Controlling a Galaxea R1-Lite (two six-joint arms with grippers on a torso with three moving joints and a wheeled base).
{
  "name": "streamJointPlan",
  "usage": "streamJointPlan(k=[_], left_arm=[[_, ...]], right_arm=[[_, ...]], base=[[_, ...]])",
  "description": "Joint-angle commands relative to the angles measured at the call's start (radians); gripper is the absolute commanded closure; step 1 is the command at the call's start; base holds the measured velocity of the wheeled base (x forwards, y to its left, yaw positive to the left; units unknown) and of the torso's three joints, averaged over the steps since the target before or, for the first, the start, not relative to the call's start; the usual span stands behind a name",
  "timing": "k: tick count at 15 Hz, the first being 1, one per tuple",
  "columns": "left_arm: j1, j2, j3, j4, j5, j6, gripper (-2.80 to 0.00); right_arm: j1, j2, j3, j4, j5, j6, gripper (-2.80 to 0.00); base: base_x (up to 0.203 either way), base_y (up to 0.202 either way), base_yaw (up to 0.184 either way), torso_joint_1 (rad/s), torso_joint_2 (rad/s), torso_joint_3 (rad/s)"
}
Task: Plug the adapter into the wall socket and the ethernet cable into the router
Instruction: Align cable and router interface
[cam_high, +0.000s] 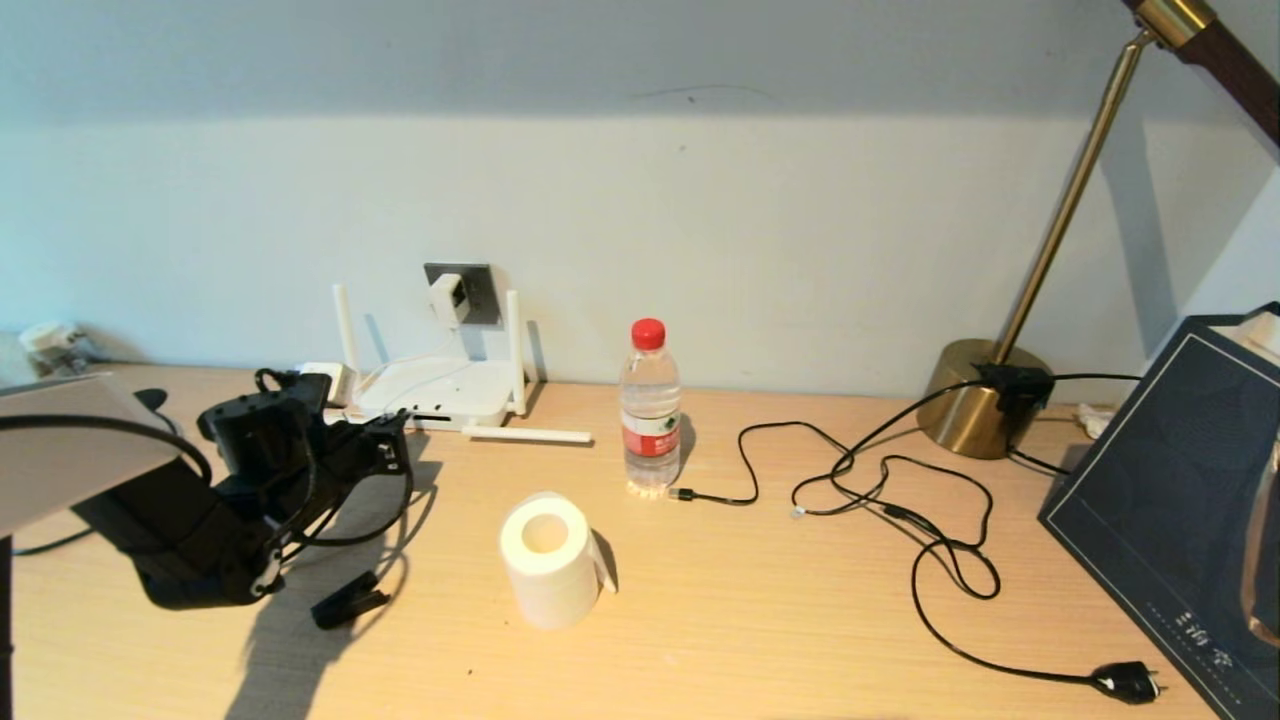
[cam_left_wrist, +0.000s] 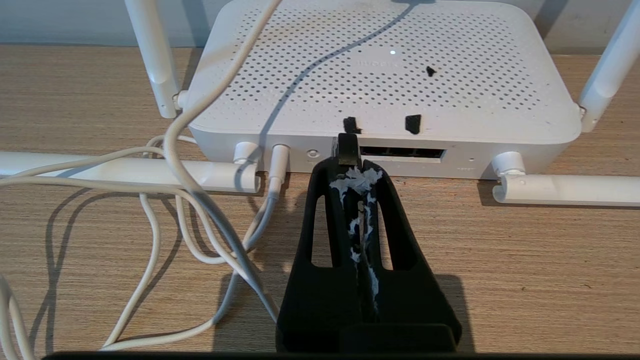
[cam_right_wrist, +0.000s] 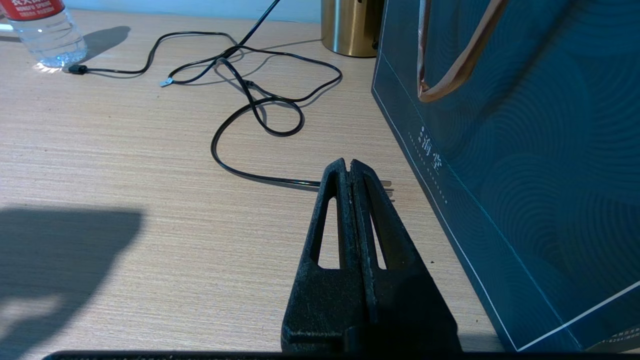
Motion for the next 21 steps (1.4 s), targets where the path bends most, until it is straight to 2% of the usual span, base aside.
streamJointPlan(k=[1,21], left_arm=[[0.006,0.005,-0.001,-0.007,-0.002,0.001,0.0],[-0.002,0.007,-0.001,-0.007,-0.002,0.002,0.0]], right_arm=[[0.0,0.001,0.0,0.0,0.0,-0.001,0.0],[0.0,0.0,0.0,0.0,0.0,-0.001,0.0]], base=[[0.0,0.0,0.0,0.0,0.0,0.0],[0.0,0.0,0.0,0.0,0.0,0.0]])
